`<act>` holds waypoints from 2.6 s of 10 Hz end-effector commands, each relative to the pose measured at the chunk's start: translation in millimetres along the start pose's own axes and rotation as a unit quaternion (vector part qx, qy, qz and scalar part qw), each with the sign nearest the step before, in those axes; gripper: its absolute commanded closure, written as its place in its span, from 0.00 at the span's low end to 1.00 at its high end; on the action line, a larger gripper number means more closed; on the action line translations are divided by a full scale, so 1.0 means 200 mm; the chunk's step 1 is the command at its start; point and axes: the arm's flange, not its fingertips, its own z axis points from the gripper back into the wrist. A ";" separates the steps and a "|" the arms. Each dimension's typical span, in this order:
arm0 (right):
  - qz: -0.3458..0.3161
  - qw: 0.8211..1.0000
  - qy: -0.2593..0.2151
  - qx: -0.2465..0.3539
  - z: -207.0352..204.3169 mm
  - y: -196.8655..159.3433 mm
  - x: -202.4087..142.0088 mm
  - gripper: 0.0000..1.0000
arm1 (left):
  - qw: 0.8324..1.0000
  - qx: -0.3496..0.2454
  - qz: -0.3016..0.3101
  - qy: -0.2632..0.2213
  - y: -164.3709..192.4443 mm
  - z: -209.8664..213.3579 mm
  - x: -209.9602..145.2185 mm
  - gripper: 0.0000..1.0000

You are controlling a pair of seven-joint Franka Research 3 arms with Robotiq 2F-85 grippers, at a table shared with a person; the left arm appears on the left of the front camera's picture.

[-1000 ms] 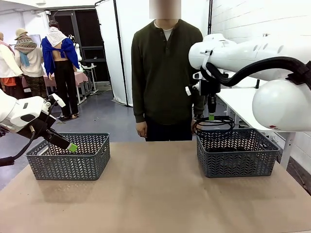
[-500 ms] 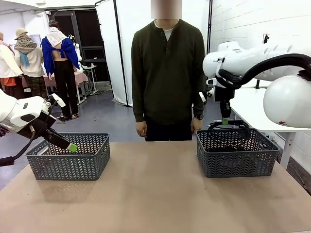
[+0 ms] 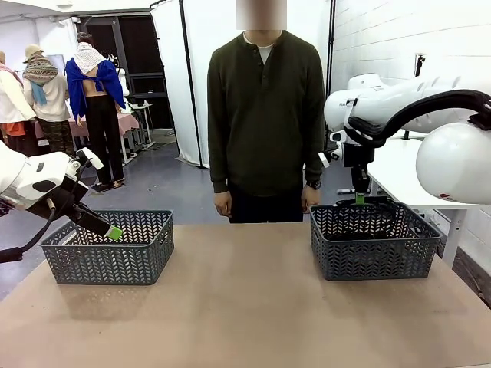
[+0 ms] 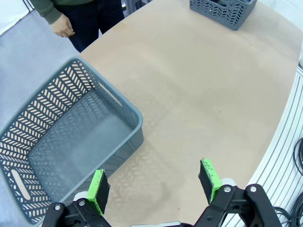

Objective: Organize the cables according to human instructions.
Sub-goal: Pick up a bundle of cables and place it in the basket indicated by the human.

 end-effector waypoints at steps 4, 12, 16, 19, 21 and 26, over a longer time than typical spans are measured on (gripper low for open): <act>0.022 1.000 0.016 -0.010 -0.06 -0.04 0.04 1.00 | 1.000 -0.004 0.009 -0.002 0.01 0.00 0.00 0.00; 0.008 1.000 0.010 0.024 -0.02 -0.05 0.04 0.00 | 1.000 -0.004 0.009 -0.002 0.01 0.00 0.00 0.00; 0.010 0.999 0.017 0.027 0.05 -0.04 0.05 0.00 | 1.000 -0.004 0.009 -0.002 0.01 0.00 0.00 0.00; 0.014 0.999 0.029 0.016 0.01 -0.08 0.14 0.00 | 1.000 -0.004 0.009 -0.002 0.01 0.00 0.00 0.00; 0.005 1.000 0.004 0.022 0.02 0.01 0.05 0.00 | 1.000 -0.004 0.009 -0.002 0.01 0.00 0.00 0.00; 0.005 1.000 0.004 0.022 0.02 0.01 0.05 0.00 | 1.000 -0.004 0.009 -0.002 0.01 0.00 0.00 0.00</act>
